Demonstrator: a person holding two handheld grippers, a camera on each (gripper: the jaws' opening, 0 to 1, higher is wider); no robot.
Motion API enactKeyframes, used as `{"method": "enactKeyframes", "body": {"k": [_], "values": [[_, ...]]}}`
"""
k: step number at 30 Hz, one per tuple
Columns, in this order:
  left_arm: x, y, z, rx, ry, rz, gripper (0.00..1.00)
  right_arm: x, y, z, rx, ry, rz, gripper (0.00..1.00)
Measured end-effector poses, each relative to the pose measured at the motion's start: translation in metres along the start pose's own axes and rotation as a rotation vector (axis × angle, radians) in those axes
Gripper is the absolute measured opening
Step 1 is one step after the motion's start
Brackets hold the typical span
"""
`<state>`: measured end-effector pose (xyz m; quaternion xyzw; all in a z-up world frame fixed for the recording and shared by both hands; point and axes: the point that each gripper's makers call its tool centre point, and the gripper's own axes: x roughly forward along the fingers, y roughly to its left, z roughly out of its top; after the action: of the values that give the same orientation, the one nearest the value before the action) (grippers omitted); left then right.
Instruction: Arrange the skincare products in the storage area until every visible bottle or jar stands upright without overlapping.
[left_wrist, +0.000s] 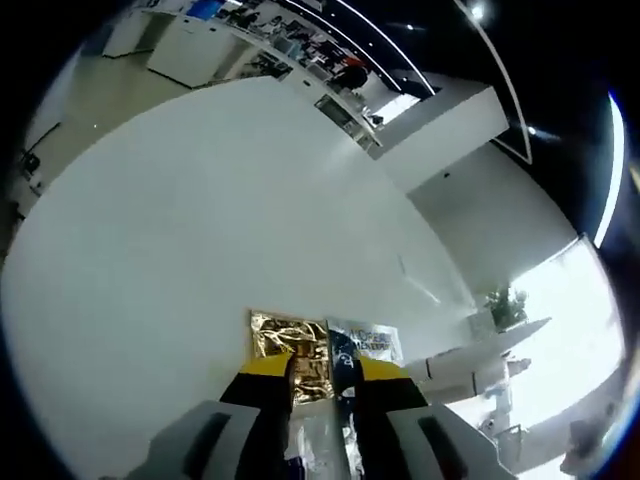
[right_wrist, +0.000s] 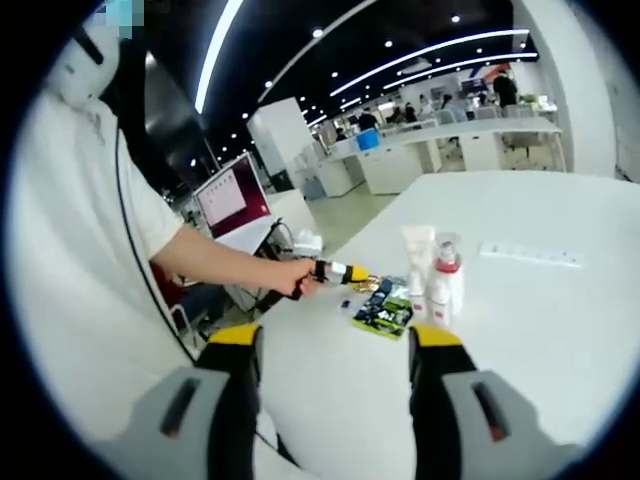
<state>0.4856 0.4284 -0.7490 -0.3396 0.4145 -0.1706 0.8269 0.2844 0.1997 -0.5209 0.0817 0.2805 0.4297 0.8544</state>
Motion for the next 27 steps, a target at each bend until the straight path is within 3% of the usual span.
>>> {"method": "enactKeyframes", "body": {"k": [7, 16, 20, 27], "values": [[-0.004, 0.007, 0.007, 0.002, -0.021, 0.024, 0.24, 0.001, -0.001, -0.001, 0.003, -0.002, -0.001, 0.61], [-0.009, 0.009, 0.005, 0.013, -0.014, 0.026, 0.27, 0.004, 0.002, -0.003, 0.005, -0.004, 0.012, 0.61], [-0.015, -0.008, 0.01, 0.051, -0.042, -0.003, 0.27, 0.004, 0.006, -0.004, 0.002, -0.012, 0.017, 0.61], [-0.035, -0.039, 0.02, 0.201, -0.116, -0.032, 0.27, 0.0, 0.008, -0.001, -0.009, -0.037, 0.031, 0.61]]}}
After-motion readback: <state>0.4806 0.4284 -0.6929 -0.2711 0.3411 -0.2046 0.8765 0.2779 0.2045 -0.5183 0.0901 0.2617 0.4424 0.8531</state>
